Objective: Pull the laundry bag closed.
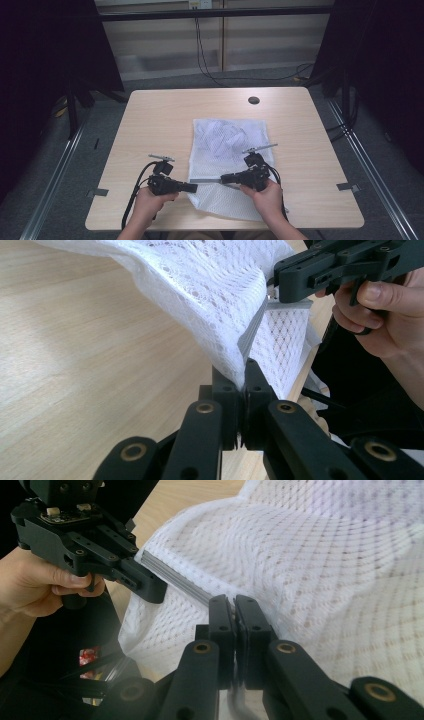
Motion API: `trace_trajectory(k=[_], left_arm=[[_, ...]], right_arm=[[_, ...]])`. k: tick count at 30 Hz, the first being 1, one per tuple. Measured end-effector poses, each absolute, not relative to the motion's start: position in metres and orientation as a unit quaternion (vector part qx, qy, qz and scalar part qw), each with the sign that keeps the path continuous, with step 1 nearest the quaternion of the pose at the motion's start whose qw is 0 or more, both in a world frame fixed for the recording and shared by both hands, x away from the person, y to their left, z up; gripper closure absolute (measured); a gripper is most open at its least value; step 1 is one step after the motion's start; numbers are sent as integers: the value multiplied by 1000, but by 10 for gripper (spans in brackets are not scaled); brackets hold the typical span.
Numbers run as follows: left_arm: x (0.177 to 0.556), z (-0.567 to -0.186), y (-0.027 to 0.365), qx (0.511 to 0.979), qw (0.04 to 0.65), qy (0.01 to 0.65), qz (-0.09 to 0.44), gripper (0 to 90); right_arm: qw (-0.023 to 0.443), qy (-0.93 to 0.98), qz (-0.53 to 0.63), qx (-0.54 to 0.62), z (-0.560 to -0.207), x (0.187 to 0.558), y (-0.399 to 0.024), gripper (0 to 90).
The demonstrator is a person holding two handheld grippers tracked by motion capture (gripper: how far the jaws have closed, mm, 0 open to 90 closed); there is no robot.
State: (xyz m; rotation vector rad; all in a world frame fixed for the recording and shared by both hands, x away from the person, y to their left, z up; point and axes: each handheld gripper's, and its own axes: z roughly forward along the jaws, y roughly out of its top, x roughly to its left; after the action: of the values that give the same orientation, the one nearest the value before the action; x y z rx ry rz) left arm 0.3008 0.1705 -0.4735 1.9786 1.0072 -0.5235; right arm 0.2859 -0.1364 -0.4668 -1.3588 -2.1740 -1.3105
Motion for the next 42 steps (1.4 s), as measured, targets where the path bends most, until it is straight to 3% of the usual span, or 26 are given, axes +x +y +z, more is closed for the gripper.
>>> trace_trajectory(k=[42], left_arm=[[301,-474,171,788,413,403,-213,881]], right_arm=[[128,-750,-451,-466,-467,284,-144,870]])
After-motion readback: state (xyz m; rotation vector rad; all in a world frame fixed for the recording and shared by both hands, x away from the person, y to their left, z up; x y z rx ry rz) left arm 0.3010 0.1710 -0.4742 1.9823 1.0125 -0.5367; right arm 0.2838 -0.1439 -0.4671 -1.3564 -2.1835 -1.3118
